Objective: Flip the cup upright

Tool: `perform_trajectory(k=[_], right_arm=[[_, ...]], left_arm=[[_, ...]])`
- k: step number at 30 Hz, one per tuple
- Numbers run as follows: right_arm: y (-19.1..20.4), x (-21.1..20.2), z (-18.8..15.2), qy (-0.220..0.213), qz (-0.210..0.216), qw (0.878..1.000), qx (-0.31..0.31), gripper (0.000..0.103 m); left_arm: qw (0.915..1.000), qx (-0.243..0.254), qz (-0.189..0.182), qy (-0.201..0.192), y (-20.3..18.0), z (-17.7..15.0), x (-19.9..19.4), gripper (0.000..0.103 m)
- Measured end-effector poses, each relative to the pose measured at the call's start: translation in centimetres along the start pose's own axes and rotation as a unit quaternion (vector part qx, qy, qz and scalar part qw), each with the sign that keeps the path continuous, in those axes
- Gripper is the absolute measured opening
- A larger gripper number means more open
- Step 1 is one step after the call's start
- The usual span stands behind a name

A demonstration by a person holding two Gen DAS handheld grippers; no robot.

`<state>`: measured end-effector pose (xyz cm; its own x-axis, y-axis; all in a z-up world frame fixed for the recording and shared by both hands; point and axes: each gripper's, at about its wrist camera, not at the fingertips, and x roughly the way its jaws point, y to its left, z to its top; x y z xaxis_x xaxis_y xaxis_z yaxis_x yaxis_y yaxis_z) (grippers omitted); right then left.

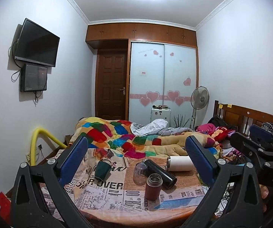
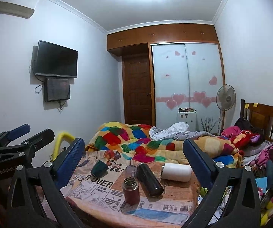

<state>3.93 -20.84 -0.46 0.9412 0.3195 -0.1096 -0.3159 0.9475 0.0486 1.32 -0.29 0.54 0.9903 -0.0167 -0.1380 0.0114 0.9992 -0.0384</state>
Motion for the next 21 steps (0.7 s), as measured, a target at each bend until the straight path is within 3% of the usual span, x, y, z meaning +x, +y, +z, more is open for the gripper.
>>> perform_trajectory(k=[21], right_arm=[[-0.12,-0.68,-0.67,0.012,0.001,1.0,0.001,0.103]], left_arm=[[1.0,0.0,-0.004,0.005,-0.3,-0.27,0.01,0.103]])
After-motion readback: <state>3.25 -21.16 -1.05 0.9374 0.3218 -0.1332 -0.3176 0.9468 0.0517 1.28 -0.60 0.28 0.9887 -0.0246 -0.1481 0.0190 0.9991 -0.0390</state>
